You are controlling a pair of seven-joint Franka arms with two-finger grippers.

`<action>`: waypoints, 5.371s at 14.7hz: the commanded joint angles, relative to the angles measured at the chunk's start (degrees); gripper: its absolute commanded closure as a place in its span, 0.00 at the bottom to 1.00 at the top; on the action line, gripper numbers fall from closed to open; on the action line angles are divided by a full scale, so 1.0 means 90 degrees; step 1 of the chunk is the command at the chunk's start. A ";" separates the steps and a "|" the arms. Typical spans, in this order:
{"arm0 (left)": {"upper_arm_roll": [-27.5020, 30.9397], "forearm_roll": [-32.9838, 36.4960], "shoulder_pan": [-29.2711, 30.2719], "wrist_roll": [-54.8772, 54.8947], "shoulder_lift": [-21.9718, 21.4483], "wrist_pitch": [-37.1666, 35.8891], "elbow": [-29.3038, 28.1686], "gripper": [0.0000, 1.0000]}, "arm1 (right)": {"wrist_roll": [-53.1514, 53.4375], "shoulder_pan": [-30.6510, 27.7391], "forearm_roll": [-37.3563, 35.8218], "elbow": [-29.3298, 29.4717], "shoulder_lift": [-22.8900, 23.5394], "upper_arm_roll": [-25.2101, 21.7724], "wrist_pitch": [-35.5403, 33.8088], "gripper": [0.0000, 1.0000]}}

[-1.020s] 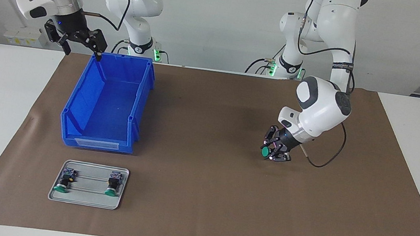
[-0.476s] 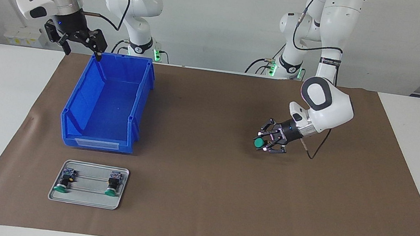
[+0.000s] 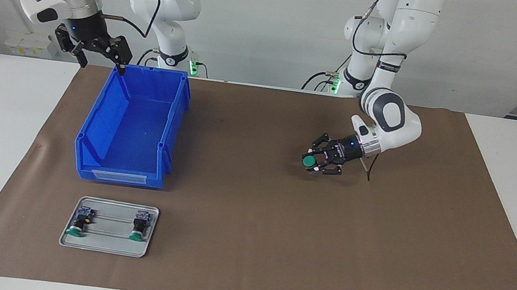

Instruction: Place and press button with both arms

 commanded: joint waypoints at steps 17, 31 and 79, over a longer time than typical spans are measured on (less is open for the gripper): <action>0.0017 -0.0342 0.1446 0.1915 -0.0241 -0.1913 -0.1486 1.00 | 0.0136 -0.0009 0.0094 -0.0103 -0.0056 0.0016 0.0023 0.00; 0.0027 -0.0283 0.1603 0.1906 -0.0289 -0.1903 -0.1613 0.22 | 0.0136 -0.0009 0.0103 -0.0142 -0.0076 0.0016 0.0023 0.00; -0.0051 0.8943 0.0599 -1.0689 -0.0905 -0.1727 0.2576 1.00 | 0.0136 0.0000 0.0103 -0.0142 -0.0076 0.0016 0.0023 0.00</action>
